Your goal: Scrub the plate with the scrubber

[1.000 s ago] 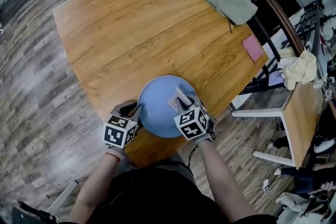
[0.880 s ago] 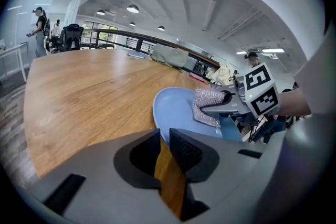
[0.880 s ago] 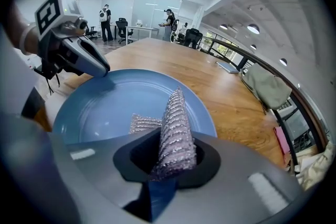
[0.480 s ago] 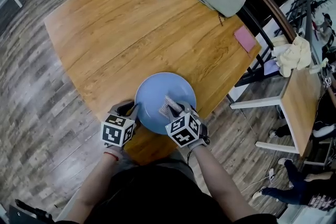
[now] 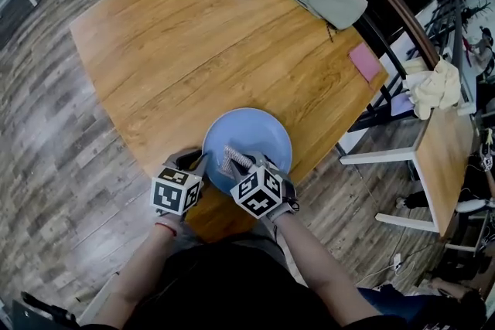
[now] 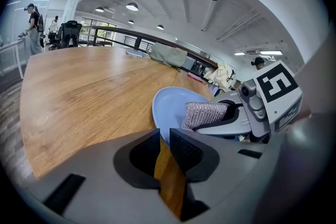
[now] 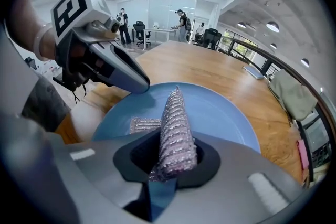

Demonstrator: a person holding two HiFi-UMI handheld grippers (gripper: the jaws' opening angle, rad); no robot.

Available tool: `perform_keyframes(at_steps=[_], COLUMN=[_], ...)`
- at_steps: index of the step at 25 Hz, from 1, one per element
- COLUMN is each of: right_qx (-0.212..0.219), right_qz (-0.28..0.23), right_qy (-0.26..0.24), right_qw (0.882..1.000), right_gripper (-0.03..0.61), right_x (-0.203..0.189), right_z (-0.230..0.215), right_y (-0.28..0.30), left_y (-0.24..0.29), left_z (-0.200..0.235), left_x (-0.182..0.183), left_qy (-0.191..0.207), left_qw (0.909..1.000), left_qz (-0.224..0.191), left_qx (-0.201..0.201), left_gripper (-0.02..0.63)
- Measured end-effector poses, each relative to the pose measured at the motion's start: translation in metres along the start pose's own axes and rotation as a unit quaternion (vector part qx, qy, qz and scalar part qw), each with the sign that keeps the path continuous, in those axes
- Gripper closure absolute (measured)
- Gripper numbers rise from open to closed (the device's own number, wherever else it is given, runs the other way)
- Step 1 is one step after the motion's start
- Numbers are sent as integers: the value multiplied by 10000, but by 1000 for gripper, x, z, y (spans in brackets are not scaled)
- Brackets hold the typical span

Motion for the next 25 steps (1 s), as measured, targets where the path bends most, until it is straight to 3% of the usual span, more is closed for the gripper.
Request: perform_keyframes(at_steps=[11,25], right_qx=[310,-70], right_qz=[-48,-129], right_qy=[-474,183], right_qw=[9984,9997], right_gripper=[508,508], right_x=[27,7], right_z=[-27,-68], right_y=[20,2], left_y=[0,0], left_z=[-5,-2], left_x=[-1,-2], left_qy=[-229,-342], left_qw=[9996,9990], left_qz=[-40,-75], left_qx=[190,287], left_gripper=[564,566])
Point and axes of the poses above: the fingertips, and each gripper's own axes: y forward along the fingers, z to its left, x out of its top, the point moved 10 cm from there along -y, backward along the fingers, and after that the axes turned 10 degrees about x, right-handed, at the moved point
